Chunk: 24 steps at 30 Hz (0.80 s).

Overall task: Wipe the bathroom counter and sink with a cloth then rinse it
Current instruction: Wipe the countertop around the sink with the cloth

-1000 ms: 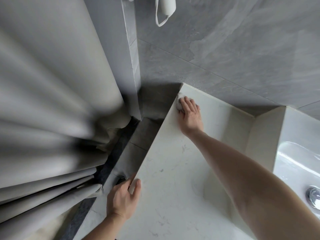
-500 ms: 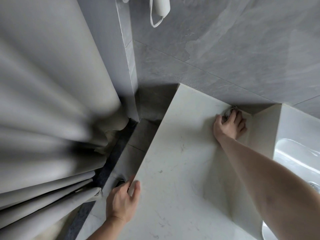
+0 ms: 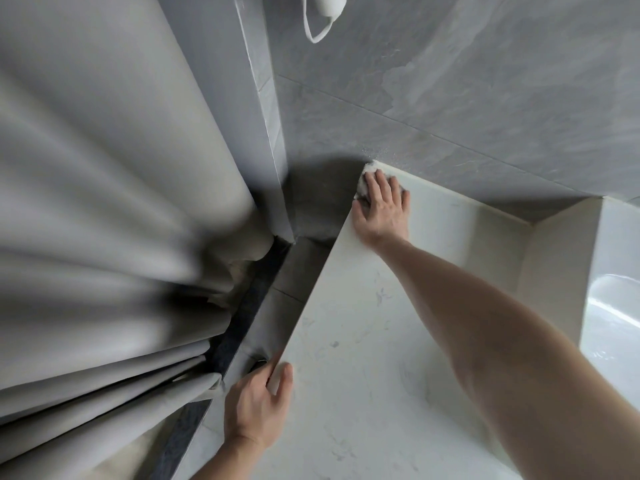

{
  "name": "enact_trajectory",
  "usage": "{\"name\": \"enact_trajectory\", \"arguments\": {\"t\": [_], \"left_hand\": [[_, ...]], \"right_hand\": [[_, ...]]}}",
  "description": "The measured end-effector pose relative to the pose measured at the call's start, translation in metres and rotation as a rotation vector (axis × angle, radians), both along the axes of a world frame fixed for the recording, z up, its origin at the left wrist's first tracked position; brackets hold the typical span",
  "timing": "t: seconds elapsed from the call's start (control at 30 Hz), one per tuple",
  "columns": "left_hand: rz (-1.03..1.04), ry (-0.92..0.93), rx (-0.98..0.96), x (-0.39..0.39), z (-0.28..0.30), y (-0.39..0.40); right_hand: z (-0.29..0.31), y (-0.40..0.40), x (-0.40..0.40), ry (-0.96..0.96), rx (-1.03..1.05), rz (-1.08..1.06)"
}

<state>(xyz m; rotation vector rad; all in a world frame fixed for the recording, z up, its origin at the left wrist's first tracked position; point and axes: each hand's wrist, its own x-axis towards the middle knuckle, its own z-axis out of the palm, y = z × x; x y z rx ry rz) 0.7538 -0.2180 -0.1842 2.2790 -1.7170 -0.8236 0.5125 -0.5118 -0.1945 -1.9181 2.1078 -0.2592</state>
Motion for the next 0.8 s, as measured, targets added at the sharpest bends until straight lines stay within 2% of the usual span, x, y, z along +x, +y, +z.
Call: {"name": "enact_trajectory", "arguments": {"t": [0.1,0.37,0.53,0.8], "left_hand": [[-0.005,-0.006,-0.015,-0.001,-0.001,0.001],[-0.014,-0.048,-0.010,0.000,-0.007,0.003],[-0.010,-0.046,-0.022,0.001,-0.009,0.003],[0.013,-0.017,-0.005,-0.001,-0.005,0.002]], "right_hand": [[-0.003,0.012,-0.039,0.021,-0.018,0.040],[-0.001,0.071,-0.161,0.030,-0.009,-0.171],[-0.011,0.094,-0.181,0.030,-0.057,-0.397],[-0.015,0.130,-0.153,-0.060,-0.200,-0.490]]}}
